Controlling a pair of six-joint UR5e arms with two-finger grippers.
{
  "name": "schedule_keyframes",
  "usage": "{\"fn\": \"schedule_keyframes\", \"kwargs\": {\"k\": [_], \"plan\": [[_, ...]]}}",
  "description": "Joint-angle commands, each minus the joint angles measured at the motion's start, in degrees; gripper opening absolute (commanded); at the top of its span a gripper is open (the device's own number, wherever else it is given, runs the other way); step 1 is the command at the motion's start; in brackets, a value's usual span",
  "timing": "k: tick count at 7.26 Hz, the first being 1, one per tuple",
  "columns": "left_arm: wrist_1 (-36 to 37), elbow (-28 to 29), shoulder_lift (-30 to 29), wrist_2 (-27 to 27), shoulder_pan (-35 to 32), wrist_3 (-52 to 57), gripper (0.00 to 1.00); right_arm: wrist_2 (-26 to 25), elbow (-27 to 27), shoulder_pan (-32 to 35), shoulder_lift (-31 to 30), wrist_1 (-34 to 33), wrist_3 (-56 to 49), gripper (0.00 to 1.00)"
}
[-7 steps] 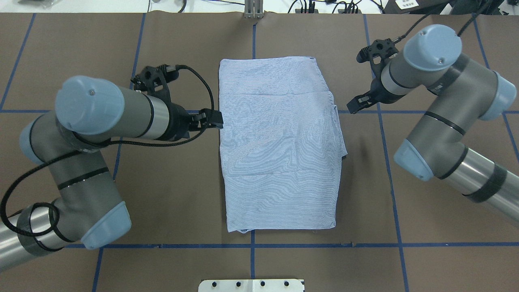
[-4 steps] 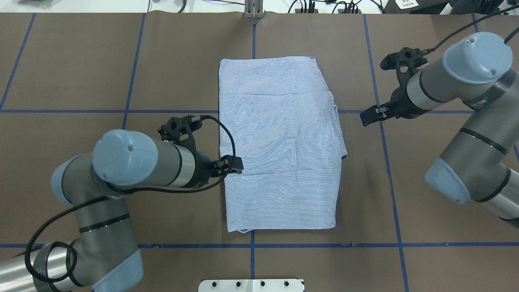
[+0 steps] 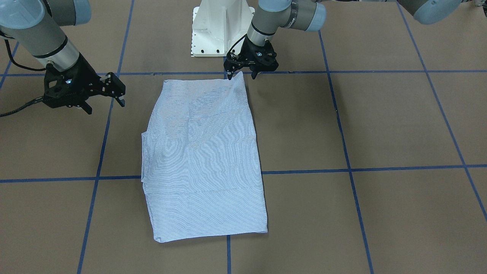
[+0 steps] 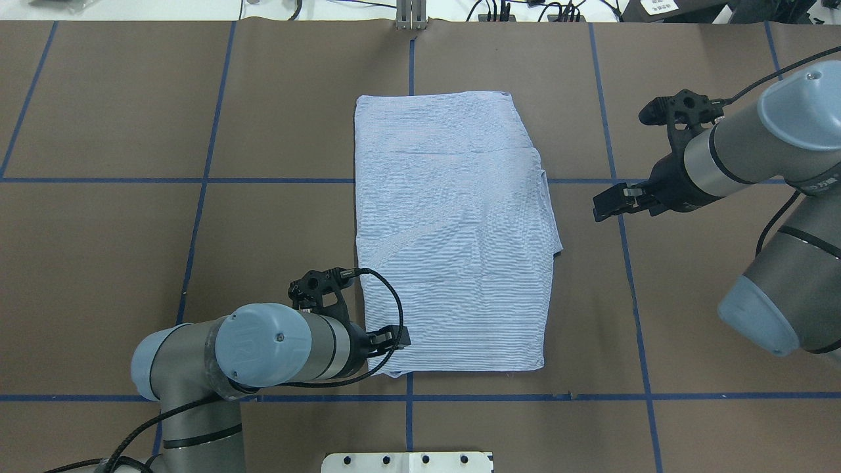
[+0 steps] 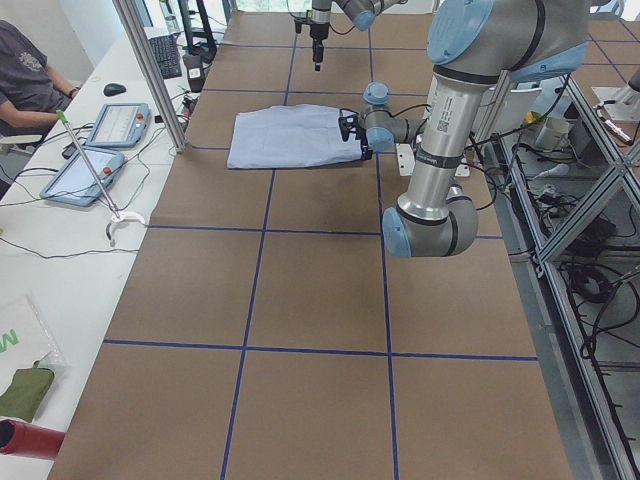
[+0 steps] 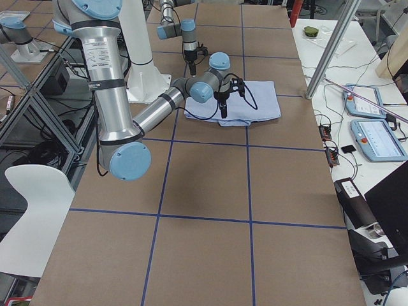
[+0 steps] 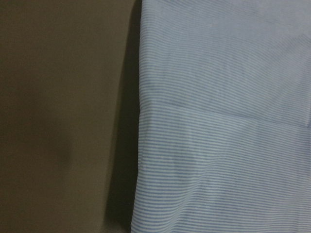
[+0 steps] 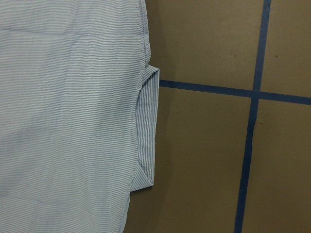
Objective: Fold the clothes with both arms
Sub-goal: 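Move the left gripper to the near shirt edge while right gripper repositions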
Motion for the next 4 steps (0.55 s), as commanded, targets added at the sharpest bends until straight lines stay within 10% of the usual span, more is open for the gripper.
{"fn": "schedule_keyframes", "kwargs": {"k": [1,4], "plan": [[0.15,1.35,-0.69,0.22,0.68,-0.12,0.81,0.03,0.06,-0.07,0.03,-0.09,0.22,1.00],[0.15,1.88,-0.95,0.13,0.68,-0.03,0.45,0.29,-0.12,-0.07,0.03,-0.09,0.22,1.00]]}}
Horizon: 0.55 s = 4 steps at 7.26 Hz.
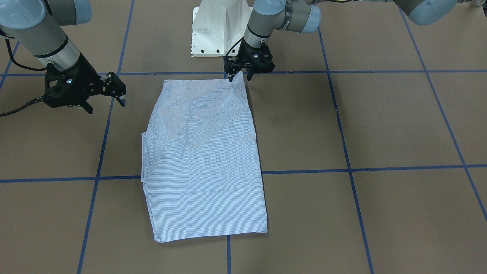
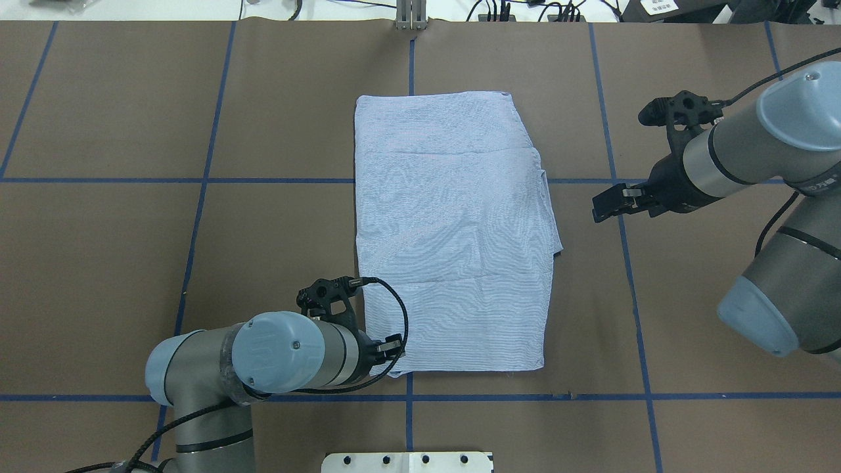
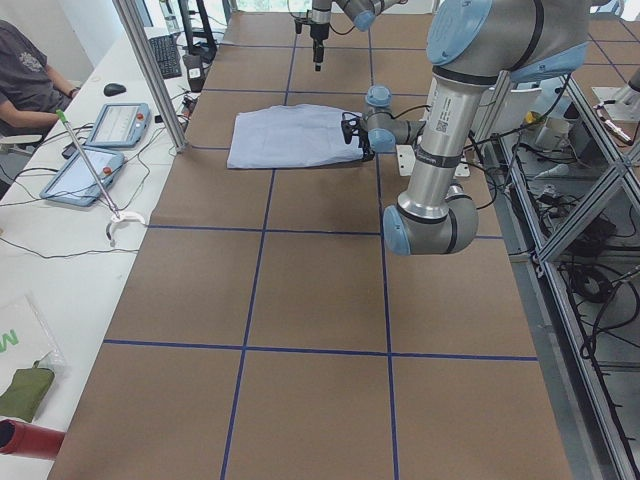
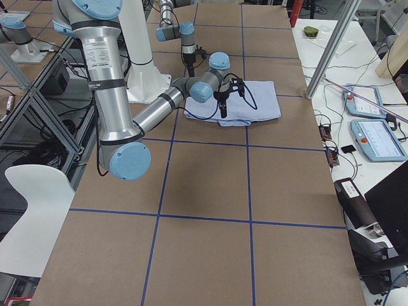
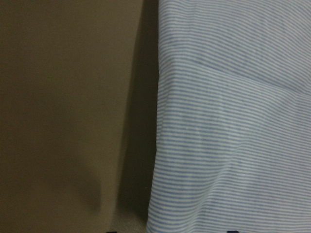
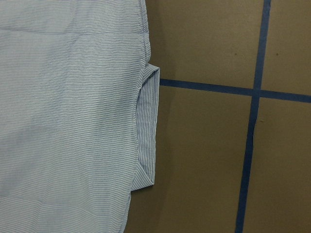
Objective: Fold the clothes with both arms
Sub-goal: 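Move the left gripper to the near shirt edge while right gripper repositions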
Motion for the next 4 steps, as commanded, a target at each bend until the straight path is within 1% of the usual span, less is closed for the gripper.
{"fn": "schedule_keyframes", "kwargs": {"k": [1,3,4], "plan": [[0.09,0.14,-0.05,-0.03,0.02,0.03,0.33,0.16,-0.13,-0.01,0.00,-0.01,0.09,1.00],[0.18,-0.04,0.03,-0.03,0.02,0.03,0.07,0.16,-0.13,-0.01,0.00,-0.09,0.27,1.00],[0.96,-0.65,-0.05,-0.12,0.02,0.03,0.00,0.16,-0.05,-0.27,0.00,-0.09,2.18,1.00]]}}
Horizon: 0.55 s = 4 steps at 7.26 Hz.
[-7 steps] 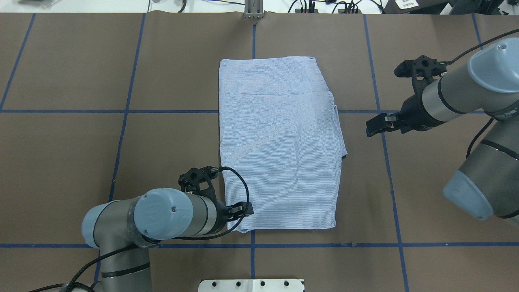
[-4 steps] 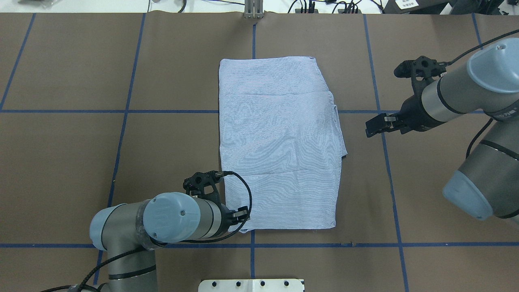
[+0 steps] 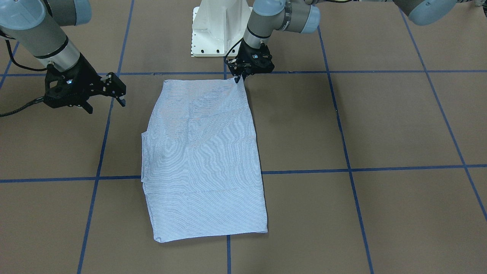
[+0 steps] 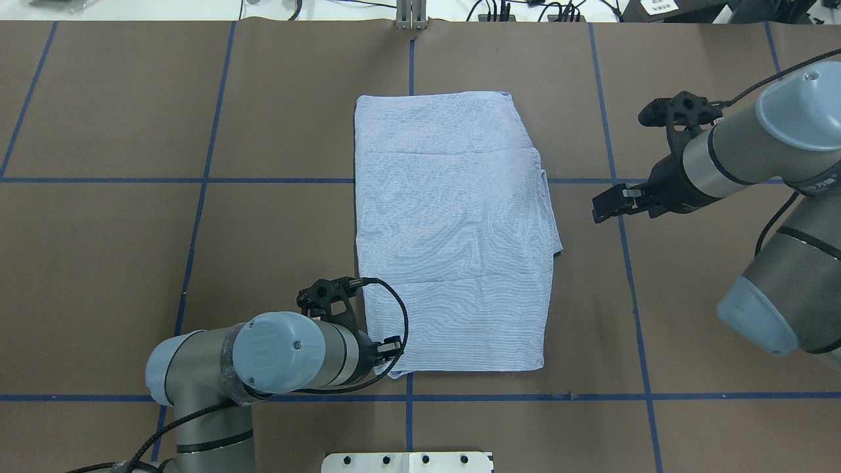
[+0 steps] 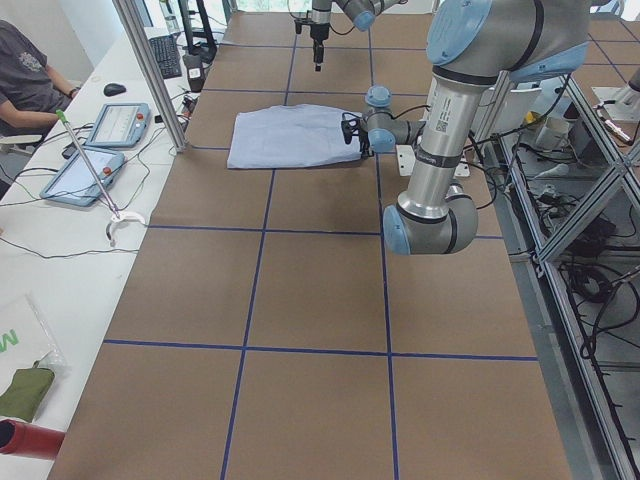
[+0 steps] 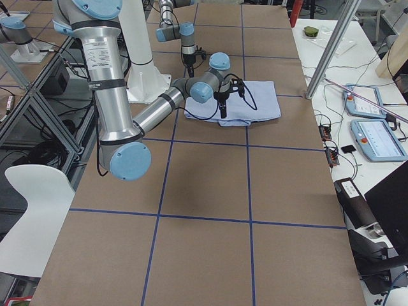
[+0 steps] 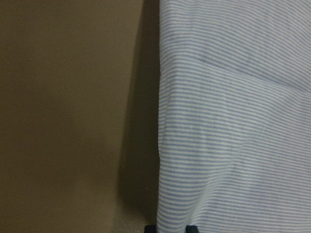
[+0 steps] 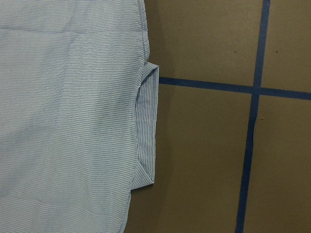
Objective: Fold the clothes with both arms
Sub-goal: 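Move the left gripper to the near shirt edge while right gripper repositions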
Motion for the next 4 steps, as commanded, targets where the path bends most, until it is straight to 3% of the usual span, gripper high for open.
{"fn": "schedule_keyframes", "kwargs": {"k": [1,4], "plan": [[1.21,-1.10,-0.03,-0.24,0.00,0.08,0.00,-0.43,0.31,-1.83,0.00,0.51,6.07,1.00],[1.22,-1.20,0.06,-0.33,-0.17,0.00,0.00,-7.69,4.08,-11.90,0.44,0.78,25.01,1.00]]}}
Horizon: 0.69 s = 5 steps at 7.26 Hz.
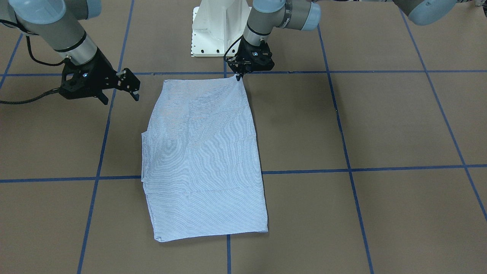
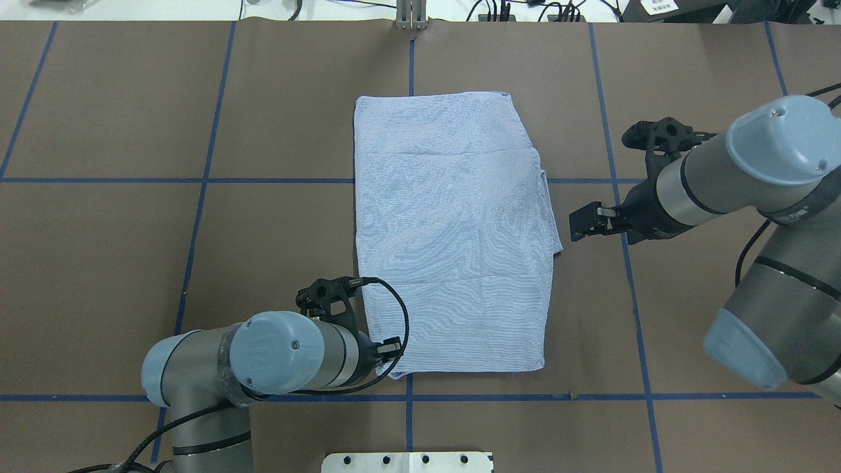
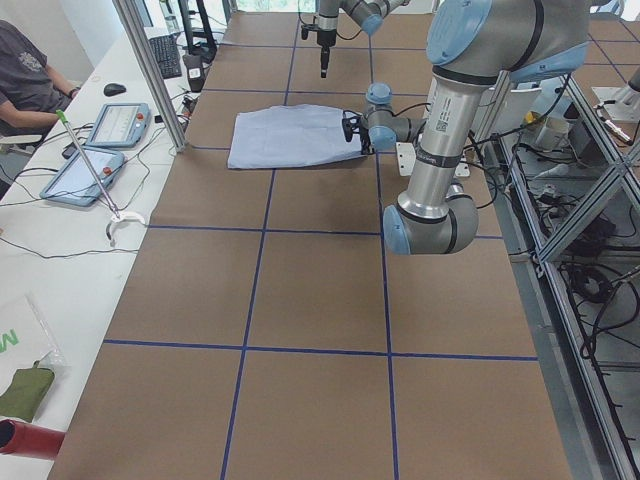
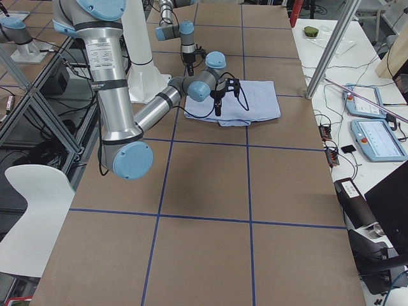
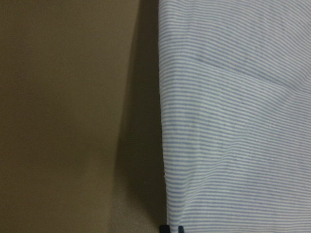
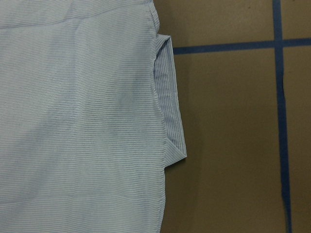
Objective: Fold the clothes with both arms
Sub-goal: 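Move the left gripper to the near shirt edge while right gripper repositions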
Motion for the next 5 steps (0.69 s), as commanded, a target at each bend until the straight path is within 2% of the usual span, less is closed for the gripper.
{"fn": "schedule_keyframes", "kwargs": {"k": [1,2,3,4,5], "plan": [[0.04,-0.01,0.07,-0.04,-0.14,-0.03,0.00,-10.80,2.30,-11.58,0.79,0.06,18.02,1.00],[0.04,-0.01,0.07,-0.13,-0.05,-0.03,0.00,-17.05,2.31,-17.65,1.93,-0.21,27.34,1.00],[0.04,-0.01,-0.01,-0.13,-0.05,-0.03,0.00,-19.64,2.05,-21.28,2.11,-0.73,32.39,1.00],[0.04,-0.01,-0.01,-0.13,-0.05,-0.03,0.00,-20.27,0.83,-24.10,2.81,-2.21,34.53,1.00],[0.04,-0.01,-0.01,-0.13,-0.05,-0.03,0.00,-20.19,-1.62,-24.39,7.60,-7.80,34.64,1.00]]}}
